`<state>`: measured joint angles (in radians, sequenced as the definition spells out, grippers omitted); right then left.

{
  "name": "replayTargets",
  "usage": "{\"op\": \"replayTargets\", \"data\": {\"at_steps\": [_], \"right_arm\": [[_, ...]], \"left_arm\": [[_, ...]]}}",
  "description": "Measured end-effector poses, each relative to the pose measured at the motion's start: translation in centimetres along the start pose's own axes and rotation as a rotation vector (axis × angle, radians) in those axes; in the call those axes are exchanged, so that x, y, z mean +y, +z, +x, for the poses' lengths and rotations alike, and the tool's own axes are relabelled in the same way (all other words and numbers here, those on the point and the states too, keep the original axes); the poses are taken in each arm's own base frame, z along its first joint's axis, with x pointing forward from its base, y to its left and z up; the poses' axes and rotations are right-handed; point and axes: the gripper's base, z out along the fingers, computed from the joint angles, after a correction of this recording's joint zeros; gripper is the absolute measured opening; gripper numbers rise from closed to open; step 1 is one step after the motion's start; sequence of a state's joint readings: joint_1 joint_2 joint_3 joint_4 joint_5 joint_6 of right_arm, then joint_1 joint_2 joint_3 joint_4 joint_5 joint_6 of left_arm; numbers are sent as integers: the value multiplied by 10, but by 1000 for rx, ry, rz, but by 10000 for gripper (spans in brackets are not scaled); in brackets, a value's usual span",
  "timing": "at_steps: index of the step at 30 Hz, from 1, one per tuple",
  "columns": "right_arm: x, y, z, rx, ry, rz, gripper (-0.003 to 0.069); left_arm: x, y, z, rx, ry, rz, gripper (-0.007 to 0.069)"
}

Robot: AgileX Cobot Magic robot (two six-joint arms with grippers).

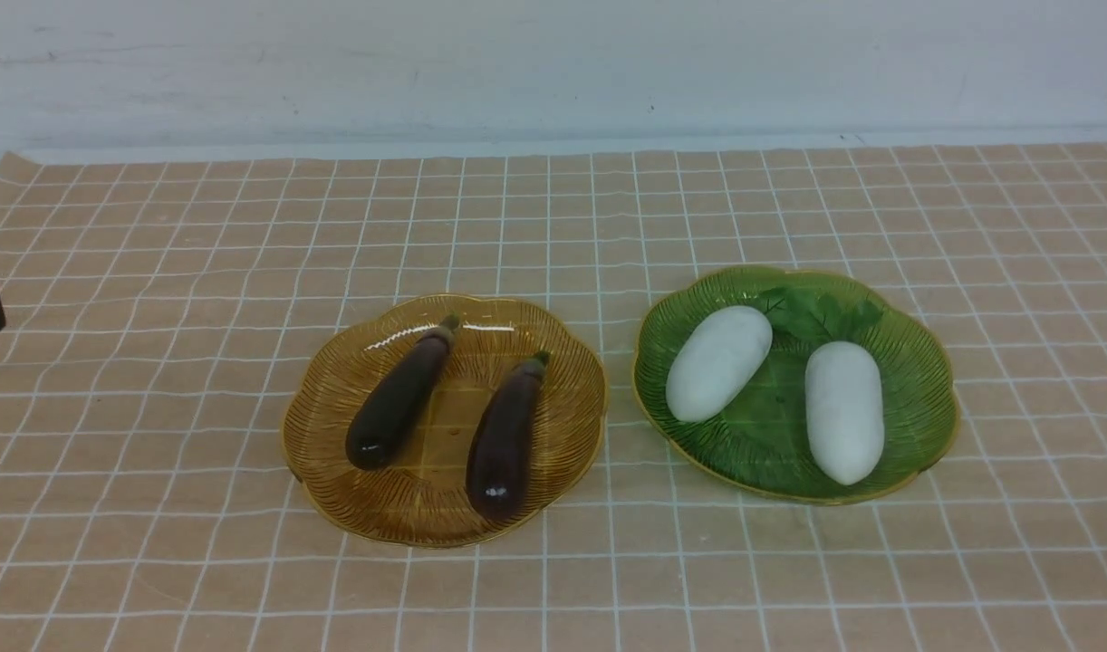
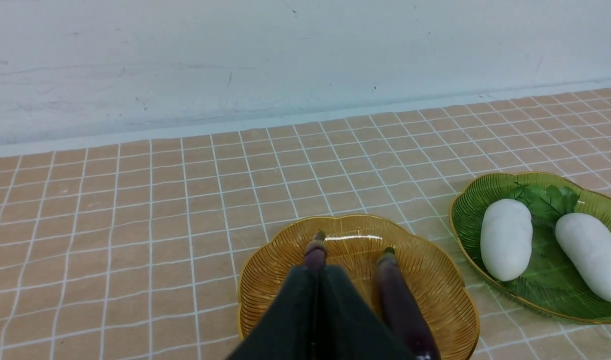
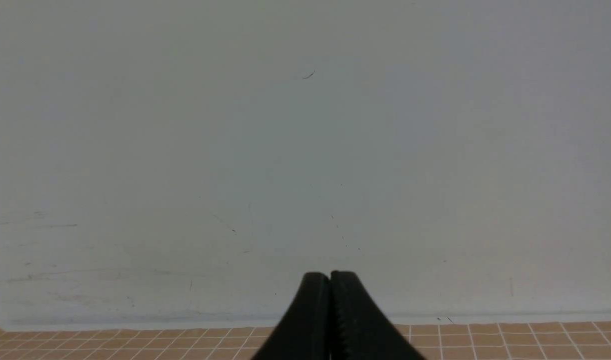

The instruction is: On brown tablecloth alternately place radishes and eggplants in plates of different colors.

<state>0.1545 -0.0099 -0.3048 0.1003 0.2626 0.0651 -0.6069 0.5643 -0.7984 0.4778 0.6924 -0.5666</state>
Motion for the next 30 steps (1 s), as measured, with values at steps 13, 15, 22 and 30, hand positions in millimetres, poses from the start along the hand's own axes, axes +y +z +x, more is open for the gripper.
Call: {"op": "replayTargets", "data": {"at_steps": [13,15,22,30], "right_arm": [[0,0,0,0,0,0,-15],[0,0,0,0,1,0,-15],[0,0,0,3,26,0,-15],[0,0,7,72,30,6,-15]], "left_arm": [[7,1,55,-106,86,35,-3],[16,3,88,-144,82,-31,-3],[36,10,181,-161,68,-254,-3],[39,15,210,-17,43,-284,-3]]}}
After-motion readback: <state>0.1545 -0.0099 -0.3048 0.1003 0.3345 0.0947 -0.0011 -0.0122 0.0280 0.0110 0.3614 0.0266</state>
